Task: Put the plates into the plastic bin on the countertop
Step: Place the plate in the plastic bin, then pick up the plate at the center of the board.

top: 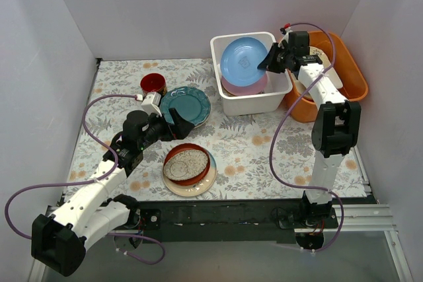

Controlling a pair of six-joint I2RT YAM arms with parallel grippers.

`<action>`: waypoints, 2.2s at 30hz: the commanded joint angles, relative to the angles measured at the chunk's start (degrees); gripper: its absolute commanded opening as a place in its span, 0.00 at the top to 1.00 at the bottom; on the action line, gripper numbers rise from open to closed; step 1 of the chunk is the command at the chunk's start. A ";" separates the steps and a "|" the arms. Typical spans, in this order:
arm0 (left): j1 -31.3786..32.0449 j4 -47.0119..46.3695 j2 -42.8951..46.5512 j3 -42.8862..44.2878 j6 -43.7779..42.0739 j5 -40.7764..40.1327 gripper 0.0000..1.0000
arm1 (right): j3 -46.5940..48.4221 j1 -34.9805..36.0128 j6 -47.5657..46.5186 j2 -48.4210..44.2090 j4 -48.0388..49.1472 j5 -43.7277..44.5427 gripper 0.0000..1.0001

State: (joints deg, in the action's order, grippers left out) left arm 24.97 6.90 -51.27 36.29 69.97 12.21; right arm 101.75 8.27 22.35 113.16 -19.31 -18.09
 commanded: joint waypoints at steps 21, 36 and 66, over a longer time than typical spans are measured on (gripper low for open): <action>0.25 -0.48 0.03 -0.96 0.25 0.27 0.02 | -6.39 -0.36 0.68 4.00 4.63 -0.99 0.94; 0.25 -0.66 0.55 -1.49 0.60 -0.08 0.02 | -14.38 -0.28 1.12 -9.44 9.11 5.51 0.37; 0.17 2.77 -8.67 0.09 5.61 -8.60 0.02 | -30.82 7.19 -0.02 -27.64 18.70 7.10 0.32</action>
State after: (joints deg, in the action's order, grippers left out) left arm 24.99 9.06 -59.55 35.14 74.56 6.35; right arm 72.42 13.87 23.35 88.68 -3.09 -11.66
